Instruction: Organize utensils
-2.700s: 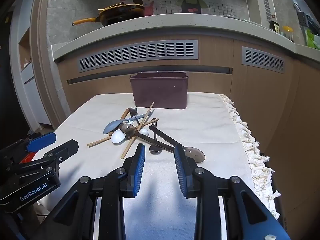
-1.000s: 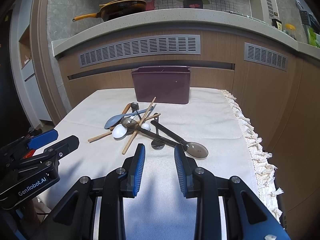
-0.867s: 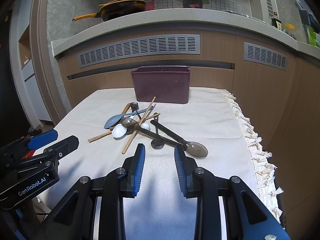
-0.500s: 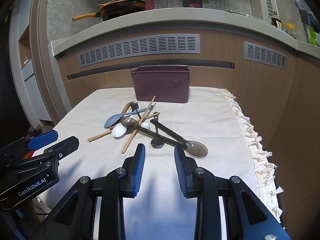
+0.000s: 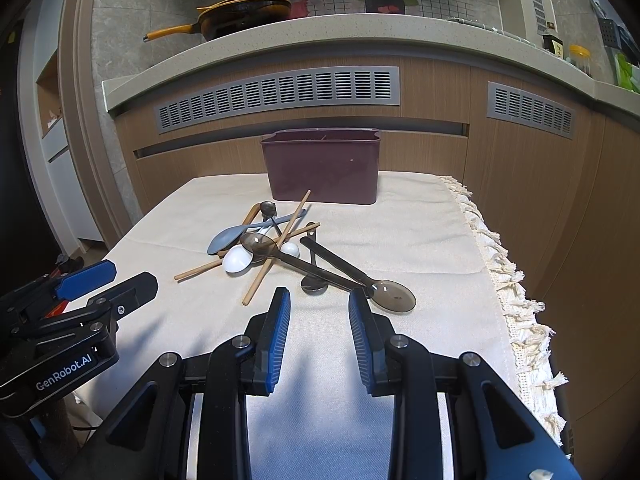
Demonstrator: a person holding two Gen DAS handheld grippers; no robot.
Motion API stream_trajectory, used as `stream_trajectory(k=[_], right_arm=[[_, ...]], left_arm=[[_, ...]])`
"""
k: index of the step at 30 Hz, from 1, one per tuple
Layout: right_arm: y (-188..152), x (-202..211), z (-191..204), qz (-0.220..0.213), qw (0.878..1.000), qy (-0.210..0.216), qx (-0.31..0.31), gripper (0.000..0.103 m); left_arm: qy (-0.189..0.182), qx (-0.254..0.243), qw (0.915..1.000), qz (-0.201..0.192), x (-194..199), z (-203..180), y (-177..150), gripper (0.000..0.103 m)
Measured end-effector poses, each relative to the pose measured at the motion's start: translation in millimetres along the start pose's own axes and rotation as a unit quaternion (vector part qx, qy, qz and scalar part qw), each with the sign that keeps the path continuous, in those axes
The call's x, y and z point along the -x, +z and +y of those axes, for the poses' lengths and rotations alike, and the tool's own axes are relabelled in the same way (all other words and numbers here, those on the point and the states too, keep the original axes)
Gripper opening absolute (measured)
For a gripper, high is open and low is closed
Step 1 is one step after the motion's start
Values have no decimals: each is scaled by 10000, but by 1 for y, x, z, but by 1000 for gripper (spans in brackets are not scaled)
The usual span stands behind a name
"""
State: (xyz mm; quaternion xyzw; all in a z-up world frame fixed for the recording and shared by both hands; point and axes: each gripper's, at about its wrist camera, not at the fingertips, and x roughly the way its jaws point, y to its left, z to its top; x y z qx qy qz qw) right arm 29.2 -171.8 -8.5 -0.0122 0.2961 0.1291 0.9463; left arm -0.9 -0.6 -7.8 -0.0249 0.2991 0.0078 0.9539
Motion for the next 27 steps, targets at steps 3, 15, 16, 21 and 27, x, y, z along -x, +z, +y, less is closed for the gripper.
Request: stream_trajectory(k=[3, 15, 16, 21, 27], right_arm=[[0, 0, 0, 6, 10000, -1, -3, 29], [0, -5, -2, -37, 9999, -20, 157, 29], [1, -7, -3, -83, 9996, -49, 249, 29], [16, -30, -9, -53, 9970, 57, 765, 30], [41, -81, -8, 866, 9853, 890, 1177, 30]], left_arm=[[-4, 16, 10000, 6, -1, 1, 0, 57], [-116, 8, 9999, 76, -16, 9, 9, 57], [-205, 5, 9998, 61, -22, 14, 14, 57], [-482, -91, 9987, 148, -55, 36, 42, 57], [-534, -90, 9967, 607, -96, 69, 66, 57]])
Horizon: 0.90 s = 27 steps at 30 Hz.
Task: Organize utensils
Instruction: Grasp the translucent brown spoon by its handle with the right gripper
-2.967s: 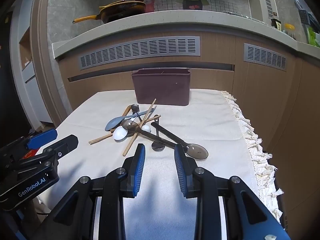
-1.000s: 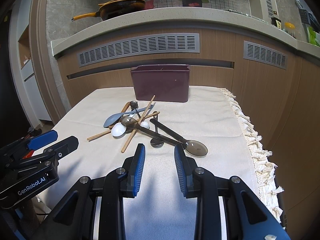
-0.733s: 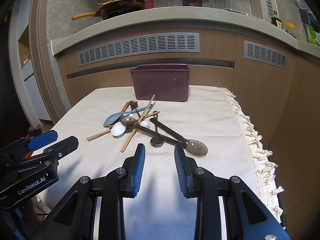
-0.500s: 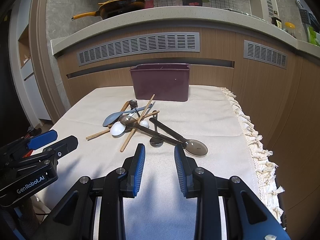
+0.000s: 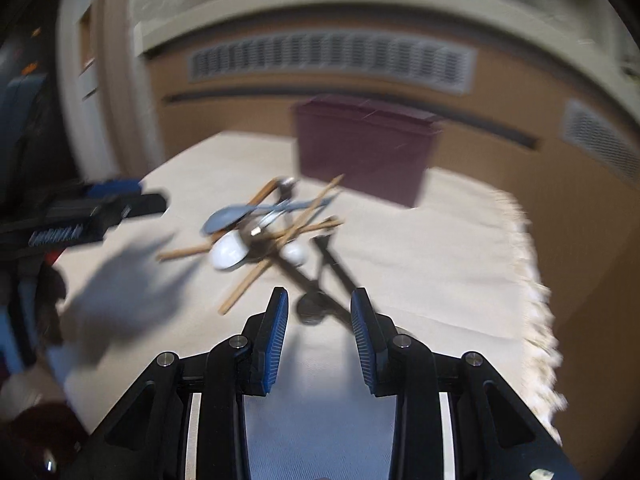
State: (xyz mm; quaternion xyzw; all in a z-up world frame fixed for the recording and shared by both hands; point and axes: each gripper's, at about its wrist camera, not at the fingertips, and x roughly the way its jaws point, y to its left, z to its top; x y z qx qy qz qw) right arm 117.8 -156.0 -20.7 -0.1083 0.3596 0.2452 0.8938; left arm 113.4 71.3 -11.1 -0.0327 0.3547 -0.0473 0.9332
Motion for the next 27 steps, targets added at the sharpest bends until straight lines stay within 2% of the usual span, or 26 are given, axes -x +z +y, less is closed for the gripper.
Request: stream_trajectory(k=[2, 5, 6, 10, 12, 16, 18, 19, 21, 27], right_arm=[[9, -17, 2, 218, 9986, 374, 288, 30], [21, -40, 9, 433, 9942, 625, 756, 30], [23, -49, 12, 501, 9926, 629, 911, 30], [35, -84, 18, 740, 9871, 679, 1245, 30], [41, -97, 15, 867, 9856, 854, 1172, 32], [51, -111, 13, 1002, 9831, 1086, 1085, 32], [54, -114, 12, 1074, 9832, 1095, 991, 27], [54, -113, 11, 1080, 9841, 1047, 942, 18], [54, -110, 5, 1087, 9857, 1015, 791, 11], [43, -99, -32, 1044, 9912, 806, -144, 8]], left_arm=[[18, 38, 9998, 182, -10, 11, 6, 57], [-413, 316, 9982, 298, -19, 30, 12, 57], [-423, 373, 9980, 286, -20, 34, 13, 57], [81, 135, 9999, 56, -18, 35, 16, 57], [85, 53, 9999, 50, -20, 36, 18, 57], [-270, 124, 9990, 343, -32, 38, 15, 57], [-381, 159, 9981, 461, -37, 38, 14, 57], [-431, 171, 9977, 486, -38, 38, 14, 57], [-556, 265, 9969, 485, -40, 38, 16, 57], [-554, -166, 9973, 452, -47, 17, 20, 57]])
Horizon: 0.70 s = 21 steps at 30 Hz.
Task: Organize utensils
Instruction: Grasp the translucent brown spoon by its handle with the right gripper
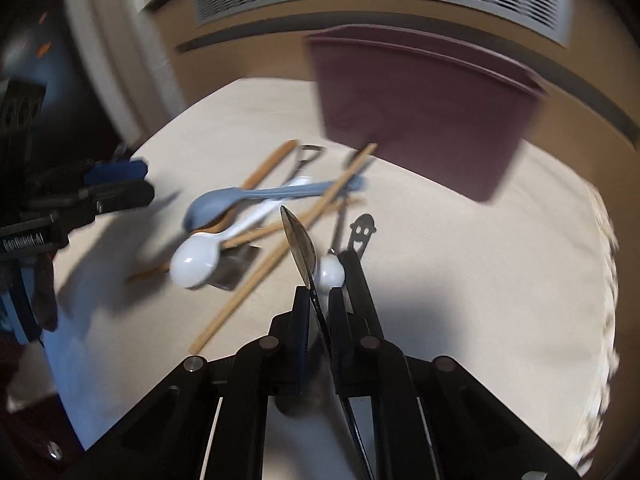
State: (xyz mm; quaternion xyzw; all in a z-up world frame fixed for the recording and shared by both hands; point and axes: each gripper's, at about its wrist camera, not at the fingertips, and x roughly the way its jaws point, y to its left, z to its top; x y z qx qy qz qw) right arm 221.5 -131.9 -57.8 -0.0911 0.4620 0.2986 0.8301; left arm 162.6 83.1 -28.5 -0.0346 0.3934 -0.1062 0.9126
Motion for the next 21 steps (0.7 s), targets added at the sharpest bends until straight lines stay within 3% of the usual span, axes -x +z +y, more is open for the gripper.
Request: stream_trajectory(k=[5, 8, 11, 21], right_arm=[[-10, 18, -22, -210, 9985, -137, -483, 13], [-13, 28, -16, -311, 9992, -115, -235, 18], [-14, 42, -10, -398, 9990, -158, 128, 25], [-21, 21, 7, 91, 9969, -99, 774, 25]], left_arm=[[-139, -219, 9996, 56, -8, -15, 6, 57], [271, -184, 9994, -124, -4, -15, 7, 56], [634, 139, 9978, -104, -3, -4, 5, 49], [602, 479, 9970, -92, 1, 20, -6, 46]])
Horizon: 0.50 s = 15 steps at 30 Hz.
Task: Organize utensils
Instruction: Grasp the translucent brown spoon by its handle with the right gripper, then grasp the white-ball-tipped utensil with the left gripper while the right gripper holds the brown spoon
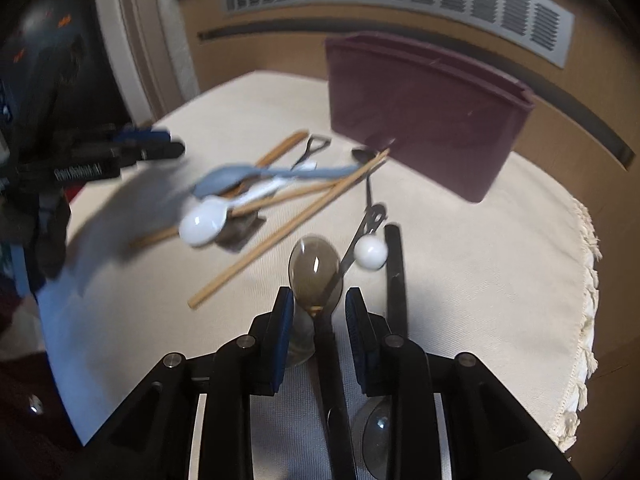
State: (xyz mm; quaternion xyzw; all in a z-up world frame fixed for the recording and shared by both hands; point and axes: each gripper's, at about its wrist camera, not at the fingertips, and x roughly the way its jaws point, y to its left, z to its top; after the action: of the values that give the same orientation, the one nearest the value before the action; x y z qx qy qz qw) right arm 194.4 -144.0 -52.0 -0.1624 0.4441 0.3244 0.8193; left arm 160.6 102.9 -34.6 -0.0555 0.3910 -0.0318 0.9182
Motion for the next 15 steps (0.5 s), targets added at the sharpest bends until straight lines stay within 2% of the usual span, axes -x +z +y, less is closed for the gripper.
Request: stream_trajectory(k=[4, 12, 15], right_arm=[[4, -17, -3, 205, 9998, -73, -11, 26], [22, -33, 6, 151, 9990, -238, 334, 28], [25, -34, 10, 126, 9984, -325, 453, 28]], left_arm=[[-114, 86, 9999, -5, 3, 1, -2, 46], [-153, 47, 9999, 42, 2, -4, -4, 46], [-103, -156, 9998, 45, 2, -12, -5, 46]])
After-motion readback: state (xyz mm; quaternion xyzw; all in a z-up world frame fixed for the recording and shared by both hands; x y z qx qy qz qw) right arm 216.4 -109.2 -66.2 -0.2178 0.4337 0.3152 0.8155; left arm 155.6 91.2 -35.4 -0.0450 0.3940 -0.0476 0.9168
